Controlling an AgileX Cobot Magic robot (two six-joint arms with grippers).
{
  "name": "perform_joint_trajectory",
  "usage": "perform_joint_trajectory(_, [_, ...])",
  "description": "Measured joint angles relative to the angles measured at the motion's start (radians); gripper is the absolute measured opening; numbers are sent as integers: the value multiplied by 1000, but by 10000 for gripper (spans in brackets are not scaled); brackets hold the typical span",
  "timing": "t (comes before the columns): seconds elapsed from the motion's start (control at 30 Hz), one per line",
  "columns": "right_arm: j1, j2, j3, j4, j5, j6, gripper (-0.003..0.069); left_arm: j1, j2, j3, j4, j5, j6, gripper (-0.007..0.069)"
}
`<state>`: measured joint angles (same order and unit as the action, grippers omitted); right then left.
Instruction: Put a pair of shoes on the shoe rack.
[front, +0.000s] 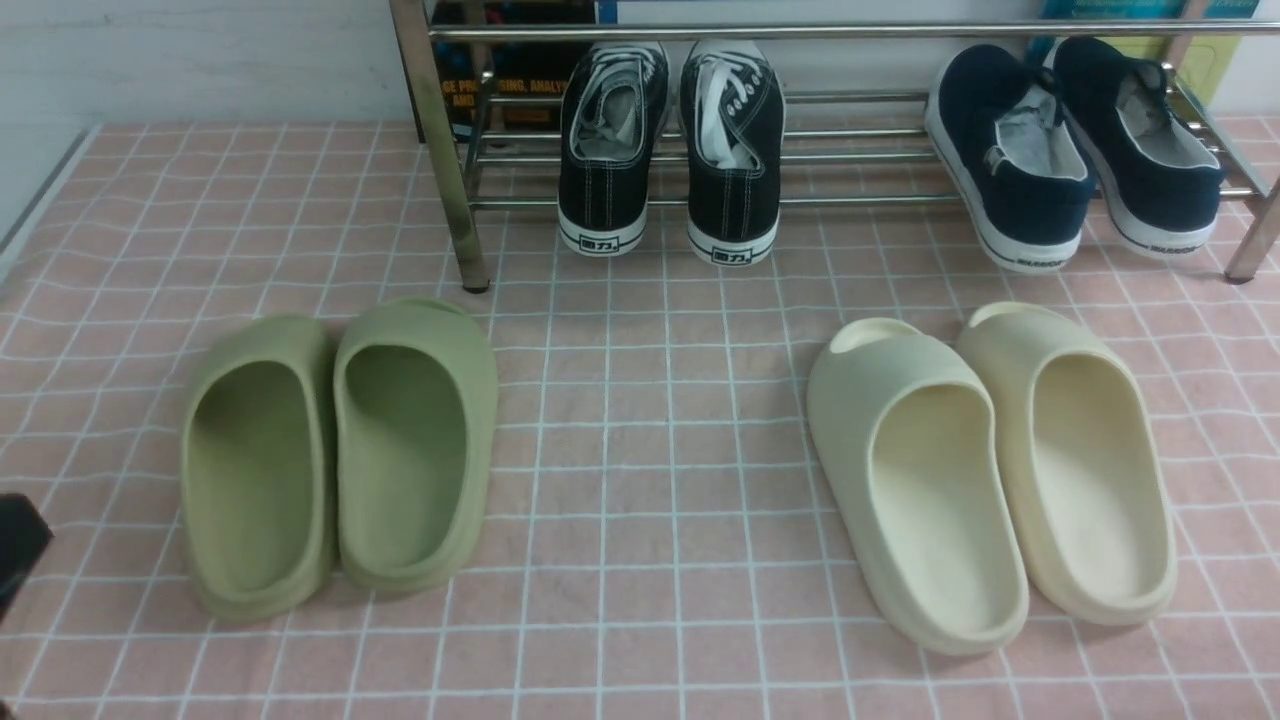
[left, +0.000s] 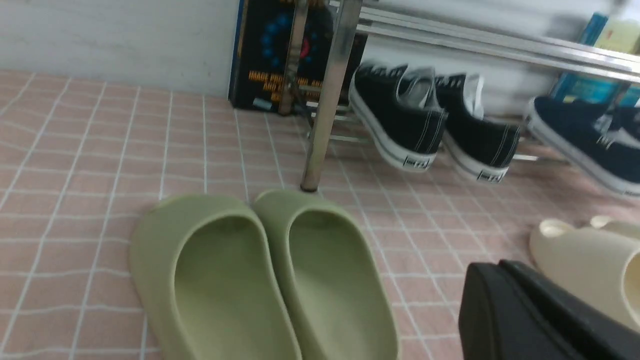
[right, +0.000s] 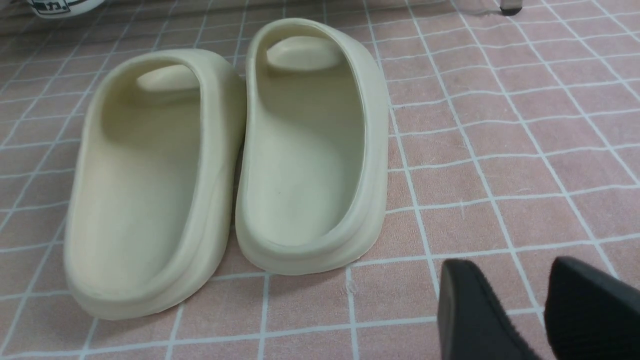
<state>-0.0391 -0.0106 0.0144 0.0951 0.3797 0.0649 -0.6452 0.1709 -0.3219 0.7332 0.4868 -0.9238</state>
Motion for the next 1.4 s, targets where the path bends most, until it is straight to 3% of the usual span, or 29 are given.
perform_joint_trajectory(0.27, [0,0,0,0,0,0,240,0,2,41,5,70,1,28])
perform_joint_trajectory(0.47, [0,0,0,0,0,0,240,70,-10,74,-16,-39,129,34])
perform_joint_trajectory(0.5, [0,0,0,0,0,0,240,153,-14,97,-74,-116,239,34])
perform_joint_trajectory(0.57, [0,0,0,0,0,0,240,219,-22,119,-133,-187,317,34])
perform_joint_trajectory(0.6, [0,0,0,0,0,0,240,309,-34,150,-223,-293,450,34])
perform_joint_trajectory(0.67, [0,0,0,0,0,0,240,412,-51,206,-336,-426,601,34])
perform_joint_trajectory(0.73, [0,0,0,0,0,0,240,502,-77,289,-454,-558,730,34])
perform_joint_trajectory(0.8, [0,0,0,0,0,0,240,557,-101,338,-523,-587,779,34])
perform_joint_trajectory(0.97, [0,0,0,0,0,0,240,599,-144,348,-580,-487,817,34])
perform_joint_trajectory(1.2, [0,0,0,0,1,0,240,602,-183,350,-626,-153,832,34])
perform_joint_trajectory(1.4, [0,0,0,0,1,0,240,602,-183,346,-662,-116,897,34])
